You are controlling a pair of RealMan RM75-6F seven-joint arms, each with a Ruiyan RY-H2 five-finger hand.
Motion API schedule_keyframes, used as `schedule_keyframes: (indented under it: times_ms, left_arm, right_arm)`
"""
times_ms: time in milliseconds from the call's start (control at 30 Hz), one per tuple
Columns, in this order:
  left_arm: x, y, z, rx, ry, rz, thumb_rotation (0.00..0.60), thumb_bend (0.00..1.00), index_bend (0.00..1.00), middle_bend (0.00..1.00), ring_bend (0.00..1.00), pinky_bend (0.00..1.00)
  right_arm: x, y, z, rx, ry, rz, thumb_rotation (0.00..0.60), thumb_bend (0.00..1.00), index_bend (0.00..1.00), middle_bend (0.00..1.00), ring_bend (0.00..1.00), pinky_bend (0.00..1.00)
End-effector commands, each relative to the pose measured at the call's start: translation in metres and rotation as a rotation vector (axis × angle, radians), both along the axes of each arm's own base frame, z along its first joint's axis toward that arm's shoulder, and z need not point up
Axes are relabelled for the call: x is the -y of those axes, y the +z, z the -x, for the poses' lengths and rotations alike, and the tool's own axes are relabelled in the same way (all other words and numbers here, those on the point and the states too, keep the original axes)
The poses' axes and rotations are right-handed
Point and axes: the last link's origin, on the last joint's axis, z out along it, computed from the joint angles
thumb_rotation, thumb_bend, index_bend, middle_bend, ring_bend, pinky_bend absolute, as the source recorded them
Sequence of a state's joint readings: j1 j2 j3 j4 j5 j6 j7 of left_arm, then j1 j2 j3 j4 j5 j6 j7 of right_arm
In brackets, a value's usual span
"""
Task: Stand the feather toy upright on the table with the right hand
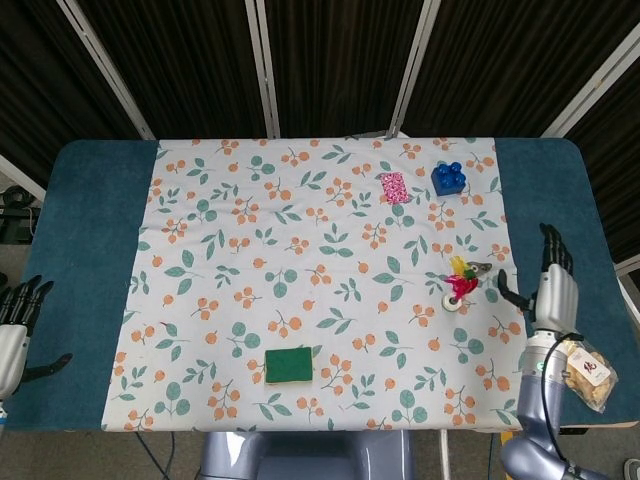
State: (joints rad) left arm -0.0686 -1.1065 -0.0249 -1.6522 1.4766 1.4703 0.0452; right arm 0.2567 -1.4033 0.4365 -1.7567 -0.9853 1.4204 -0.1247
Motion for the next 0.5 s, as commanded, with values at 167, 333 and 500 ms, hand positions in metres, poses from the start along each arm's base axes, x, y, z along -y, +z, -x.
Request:
schedule_keyframes:
  times_ms: [167,333,500]
  left_arm:
    - [0.0,-0.001,-0.001,-0.009,-0.007,0.004,0.6,0.12,0.0,0.0,0.0,0.0]
    - [0.001,0.0,-0.001,-0.035,-0.01,0.007,0.6,0.12,0.0,0.0,0.0,0.0]
    - [0.0,0.0,0.001,-0.056,-0.007,0.014,0.6,0.11,0.0,0.0,0.0,0.0]
  right_arm:
    - [-0.062,0.021,0.031,-0.311,0.105,-0.143,0.6,0.25,0.05,0.0,0.0,0.0]
    - [-0.094,0.021,0.046,-0.599,0.197,-0.267,0.6,0.15,0.02,0.0,0.0,0.0]
    - [-0.098,0.017,0.047,-0.713,0.241,-0.294,0.6,0.13,0.02,0.0,0.0,0.0]
